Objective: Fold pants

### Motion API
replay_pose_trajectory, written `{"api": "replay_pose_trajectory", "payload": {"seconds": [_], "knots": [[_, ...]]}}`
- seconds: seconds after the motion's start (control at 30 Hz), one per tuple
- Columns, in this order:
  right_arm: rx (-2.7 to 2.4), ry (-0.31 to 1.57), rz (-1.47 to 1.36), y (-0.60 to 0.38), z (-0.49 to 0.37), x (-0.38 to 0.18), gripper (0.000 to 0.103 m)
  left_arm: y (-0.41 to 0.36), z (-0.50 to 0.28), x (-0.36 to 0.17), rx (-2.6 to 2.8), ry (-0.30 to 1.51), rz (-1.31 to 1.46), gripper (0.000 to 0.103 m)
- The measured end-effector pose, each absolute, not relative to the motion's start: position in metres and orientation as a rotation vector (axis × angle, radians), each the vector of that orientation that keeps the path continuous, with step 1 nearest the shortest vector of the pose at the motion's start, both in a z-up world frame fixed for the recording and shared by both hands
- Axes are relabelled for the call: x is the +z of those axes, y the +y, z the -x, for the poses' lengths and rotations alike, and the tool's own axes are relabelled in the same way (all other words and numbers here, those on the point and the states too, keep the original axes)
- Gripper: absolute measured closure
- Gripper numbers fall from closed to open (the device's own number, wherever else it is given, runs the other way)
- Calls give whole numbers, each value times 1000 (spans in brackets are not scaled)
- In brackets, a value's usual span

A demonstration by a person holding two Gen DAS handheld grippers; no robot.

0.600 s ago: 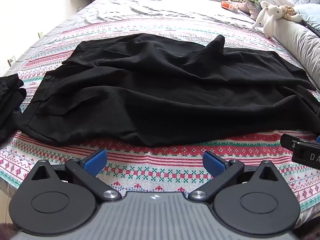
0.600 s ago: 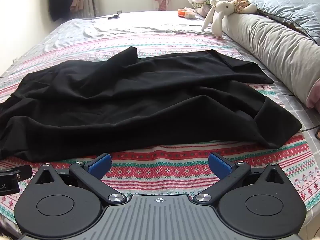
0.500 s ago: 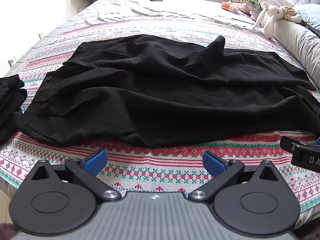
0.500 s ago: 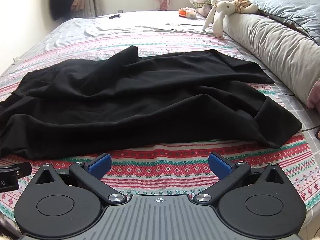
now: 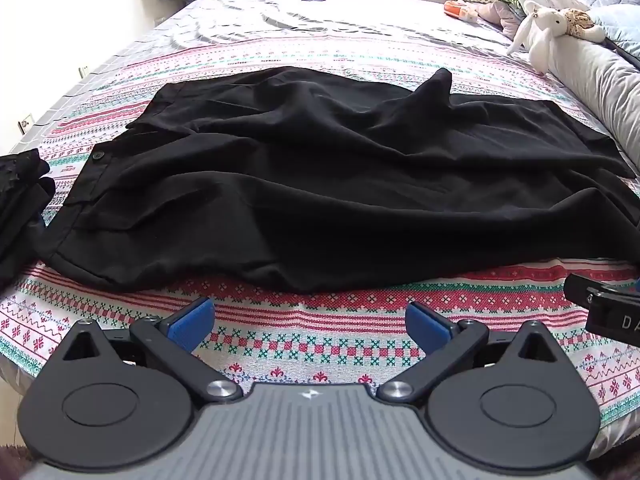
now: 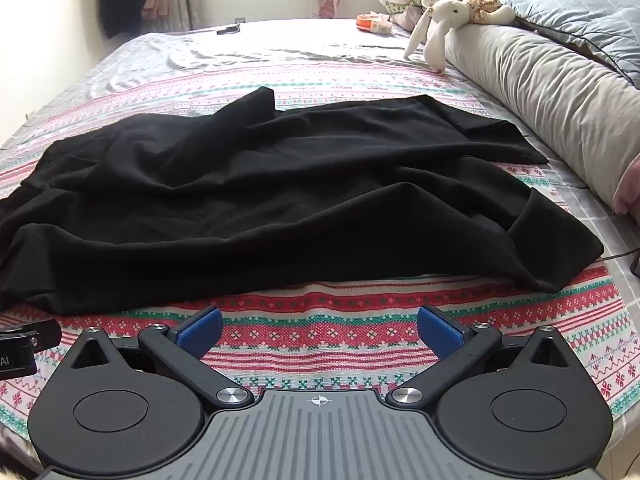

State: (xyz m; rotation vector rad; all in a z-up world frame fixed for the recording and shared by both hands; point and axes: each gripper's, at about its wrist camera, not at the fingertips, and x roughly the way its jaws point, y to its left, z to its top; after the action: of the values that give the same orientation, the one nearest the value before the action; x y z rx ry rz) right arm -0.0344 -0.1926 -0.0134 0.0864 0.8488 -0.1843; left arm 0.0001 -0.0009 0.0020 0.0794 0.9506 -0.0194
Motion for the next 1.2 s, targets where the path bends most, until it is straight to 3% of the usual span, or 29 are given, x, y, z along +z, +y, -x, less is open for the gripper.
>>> {"api": "replay_pose_trajectory", "payload": {"seconds": [1.2], "knots": [[-173, 871, -90, -194, 34, -21, 0, 2, -1, 0, -10, 945, -76, 0]]}}
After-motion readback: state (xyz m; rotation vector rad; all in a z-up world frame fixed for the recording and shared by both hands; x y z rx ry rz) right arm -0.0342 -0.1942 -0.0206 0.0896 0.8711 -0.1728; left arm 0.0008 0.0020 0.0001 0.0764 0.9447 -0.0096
